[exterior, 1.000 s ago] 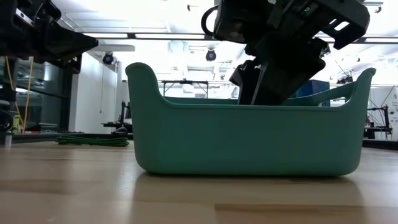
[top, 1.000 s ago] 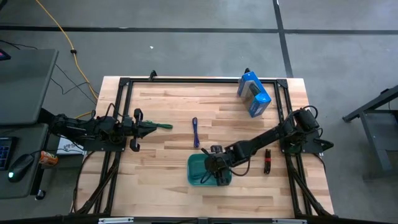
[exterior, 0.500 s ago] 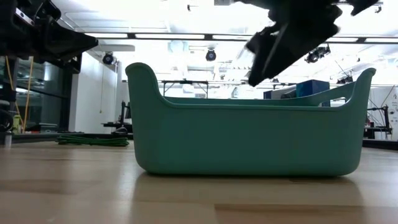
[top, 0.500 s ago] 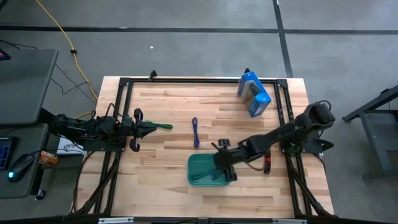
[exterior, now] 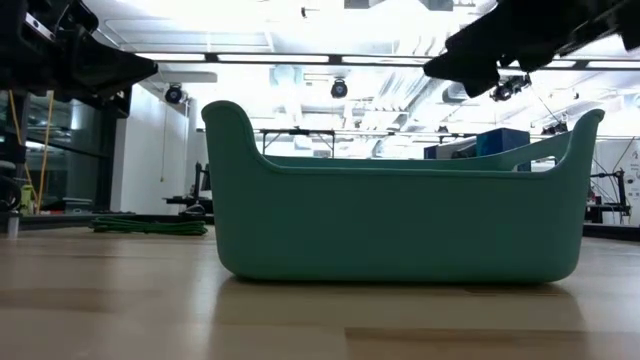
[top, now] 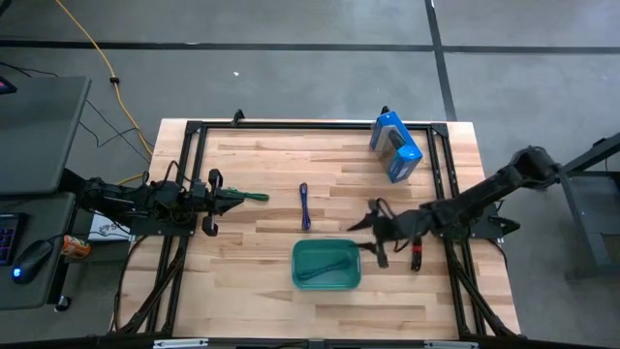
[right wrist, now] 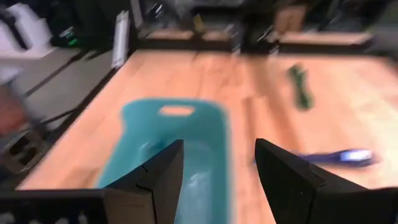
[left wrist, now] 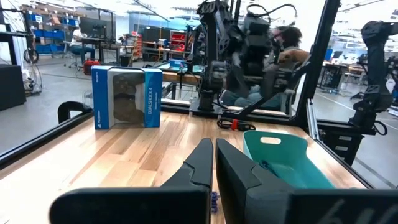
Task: Pick and place USB-C Cables
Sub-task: Put the black green charger cable into the green bin
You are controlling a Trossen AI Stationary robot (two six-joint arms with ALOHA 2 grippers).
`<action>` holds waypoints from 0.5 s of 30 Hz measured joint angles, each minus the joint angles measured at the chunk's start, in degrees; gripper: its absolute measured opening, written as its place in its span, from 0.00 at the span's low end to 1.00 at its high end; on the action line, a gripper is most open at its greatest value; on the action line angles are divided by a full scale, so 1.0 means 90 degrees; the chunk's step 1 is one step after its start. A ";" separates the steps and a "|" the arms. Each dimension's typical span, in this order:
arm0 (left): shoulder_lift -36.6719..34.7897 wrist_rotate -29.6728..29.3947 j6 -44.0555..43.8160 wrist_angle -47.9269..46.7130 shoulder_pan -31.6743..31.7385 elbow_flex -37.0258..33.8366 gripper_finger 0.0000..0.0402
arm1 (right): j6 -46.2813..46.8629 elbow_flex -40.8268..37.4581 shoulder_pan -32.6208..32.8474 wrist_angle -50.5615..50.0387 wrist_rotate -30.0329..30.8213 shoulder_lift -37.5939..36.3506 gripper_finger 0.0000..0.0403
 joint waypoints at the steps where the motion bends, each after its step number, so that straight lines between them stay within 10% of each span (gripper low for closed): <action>1: 0.0000 0.0000 0.0001 0.0000 0.0000 0.0001 0.00 | -0.0127 -0.0094 -0.0077 0.0137 0.0101 -0.0135 0.47; 15: 0.0000 0.0000 -0.0001 -0.0014 0.0000 0.0001 0.00 | -0.1359 0.0007 -0.1854 -0.1791 0.0255 -0.2802 0.47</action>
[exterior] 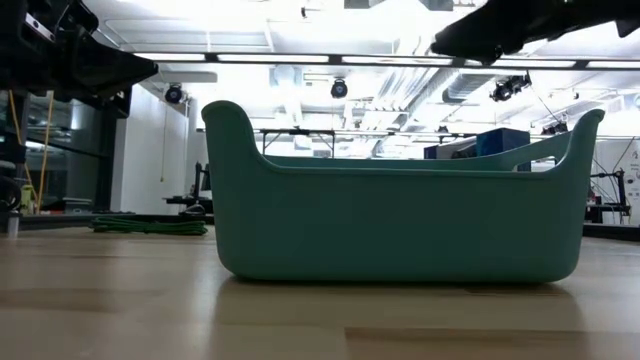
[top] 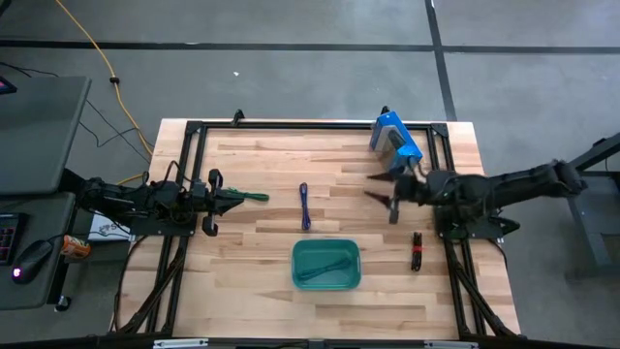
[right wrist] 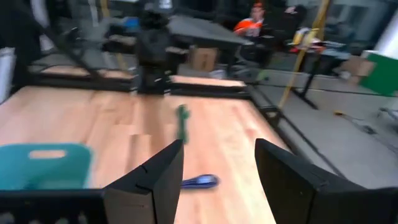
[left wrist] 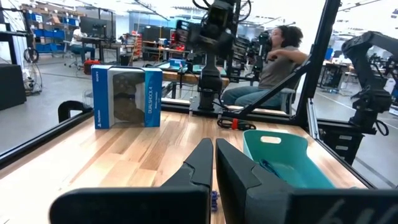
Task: Pick and place USB-C Cables
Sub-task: Put the black green charger cable into the green bin
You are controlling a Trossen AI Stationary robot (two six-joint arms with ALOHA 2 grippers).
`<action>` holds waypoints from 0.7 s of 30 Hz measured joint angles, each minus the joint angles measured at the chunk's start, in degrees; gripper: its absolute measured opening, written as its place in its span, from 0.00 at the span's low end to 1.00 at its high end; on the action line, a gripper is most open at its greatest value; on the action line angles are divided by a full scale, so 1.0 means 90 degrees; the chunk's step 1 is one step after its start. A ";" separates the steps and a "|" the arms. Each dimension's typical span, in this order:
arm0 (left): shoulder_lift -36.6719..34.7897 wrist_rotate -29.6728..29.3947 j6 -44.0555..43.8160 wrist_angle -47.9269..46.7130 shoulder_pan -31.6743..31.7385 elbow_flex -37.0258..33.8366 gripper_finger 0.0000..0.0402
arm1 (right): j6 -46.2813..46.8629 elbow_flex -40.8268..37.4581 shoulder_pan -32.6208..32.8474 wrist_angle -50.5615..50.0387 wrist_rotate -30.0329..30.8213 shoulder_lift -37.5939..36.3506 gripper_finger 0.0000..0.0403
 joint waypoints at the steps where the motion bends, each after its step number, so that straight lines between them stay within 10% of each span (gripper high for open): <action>1: 0.0000 0.0000 0.0001 0.0001 0.0001 0.0000 0.00 | -0.0007 0.0000 -0.0121 -0.0043 -0.0086 -0.0139 0.47; 21: 0.0000 0.0000 0.0013 -0.0003 0.0000 -0.0001 0.00 | 0.0066 -0.0002 -0.0544 0.0484 -0.1059 -0.0399 0.47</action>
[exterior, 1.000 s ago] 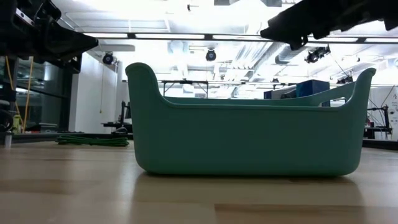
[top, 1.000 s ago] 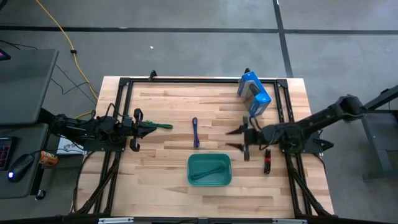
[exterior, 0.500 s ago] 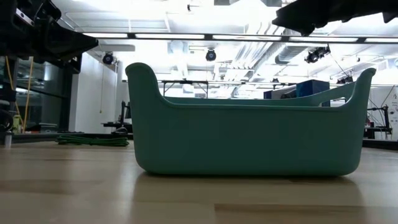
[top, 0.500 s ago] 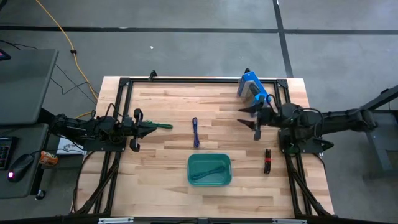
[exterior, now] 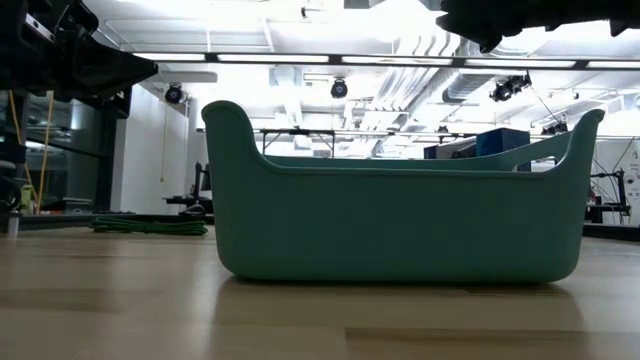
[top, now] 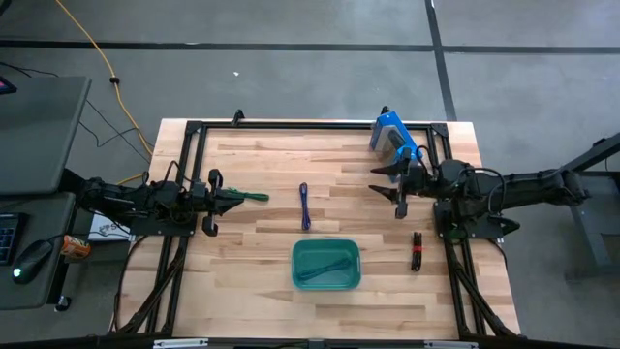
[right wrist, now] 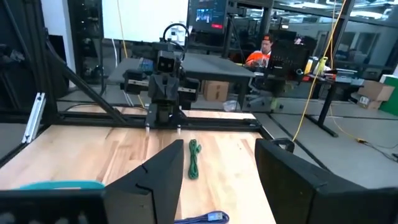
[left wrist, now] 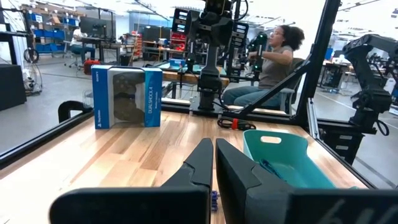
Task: Pick and place USB-C Cables
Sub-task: Put the black green charger cable into the green bin
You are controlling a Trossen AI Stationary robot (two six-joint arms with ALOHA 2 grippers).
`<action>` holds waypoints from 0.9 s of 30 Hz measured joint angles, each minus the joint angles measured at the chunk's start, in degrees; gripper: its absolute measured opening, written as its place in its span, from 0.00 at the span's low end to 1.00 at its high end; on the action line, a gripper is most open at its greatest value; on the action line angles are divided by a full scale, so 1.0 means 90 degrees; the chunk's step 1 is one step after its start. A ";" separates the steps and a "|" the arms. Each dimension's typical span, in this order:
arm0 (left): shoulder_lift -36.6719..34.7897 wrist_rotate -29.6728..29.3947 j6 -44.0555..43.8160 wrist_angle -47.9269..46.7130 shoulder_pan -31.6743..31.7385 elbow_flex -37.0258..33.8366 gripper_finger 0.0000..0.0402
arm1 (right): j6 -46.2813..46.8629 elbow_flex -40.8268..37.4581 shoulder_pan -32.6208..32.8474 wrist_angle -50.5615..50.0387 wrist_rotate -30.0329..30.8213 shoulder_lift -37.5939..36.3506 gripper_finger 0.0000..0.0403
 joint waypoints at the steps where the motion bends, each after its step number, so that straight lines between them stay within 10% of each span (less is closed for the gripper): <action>1: 0.0000 0.0000 0.0002 0.0000 0.0000 0.0000 0.00 | 0.0136 0.0000 0.0002 -0.0006 -0.0001 0.0000 0.47; 27: 0.0000 -0.0027 0.0436 0.0051 0.0002 0.0000 0.00 | 0.0652 -0.0002 0.0002 0.0439 0.0197 0.0479 0.47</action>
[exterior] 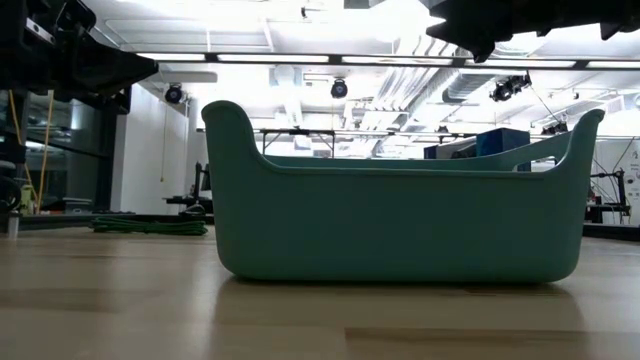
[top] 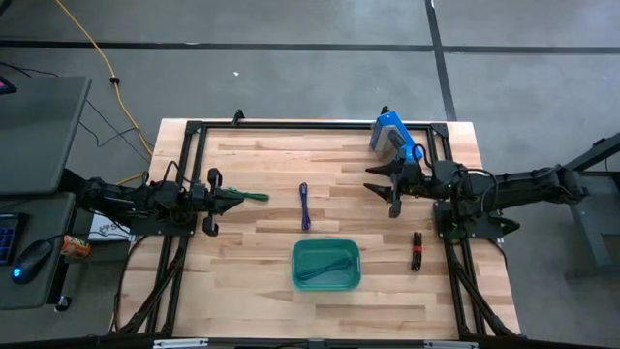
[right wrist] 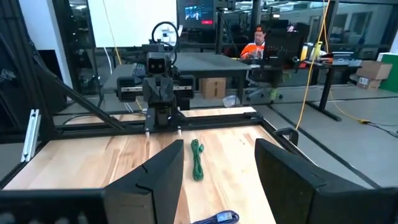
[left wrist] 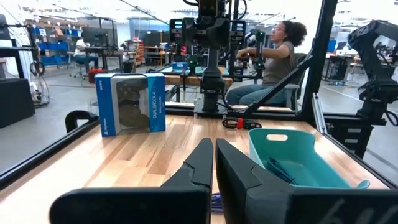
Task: Pick and place USB-C Cables
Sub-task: Put the black green charger cable into the green bin
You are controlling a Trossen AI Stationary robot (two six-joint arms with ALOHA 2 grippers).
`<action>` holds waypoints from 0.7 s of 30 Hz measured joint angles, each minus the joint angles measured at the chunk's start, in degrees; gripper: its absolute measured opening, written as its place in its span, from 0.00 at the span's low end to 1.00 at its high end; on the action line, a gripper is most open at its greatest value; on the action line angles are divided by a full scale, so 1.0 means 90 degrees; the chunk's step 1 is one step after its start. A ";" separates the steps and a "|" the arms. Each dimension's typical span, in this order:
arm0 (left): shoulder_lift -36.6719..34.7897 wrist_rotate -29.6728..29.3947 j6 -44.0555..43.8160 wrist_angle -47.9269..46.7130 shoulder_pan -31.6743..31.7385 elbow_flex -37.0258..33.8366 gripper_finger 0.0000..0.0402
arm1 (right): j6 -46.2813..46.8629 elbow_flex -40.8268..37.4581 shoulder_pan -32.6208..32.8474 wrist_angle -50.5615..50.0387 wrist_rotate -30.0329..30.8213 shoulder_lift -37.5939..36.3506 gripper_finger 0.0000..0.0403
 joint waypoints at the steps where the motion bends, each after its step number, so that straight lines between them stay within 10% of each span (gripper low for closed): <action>1: 0.0000 0.0000 0.0002 -0.0002 -0.0002 0.0001 0.00 | 0.0063 0.0000 0.0005 0.0002 0.0000 0.0010 0.47; 21: 0.0000 -0.0383 0.0010 0.0039 -0.0001 0.0000 0.00 | 0.0086 0.0000 0.0005 -0.0014 -0.0002 0.0050 0.47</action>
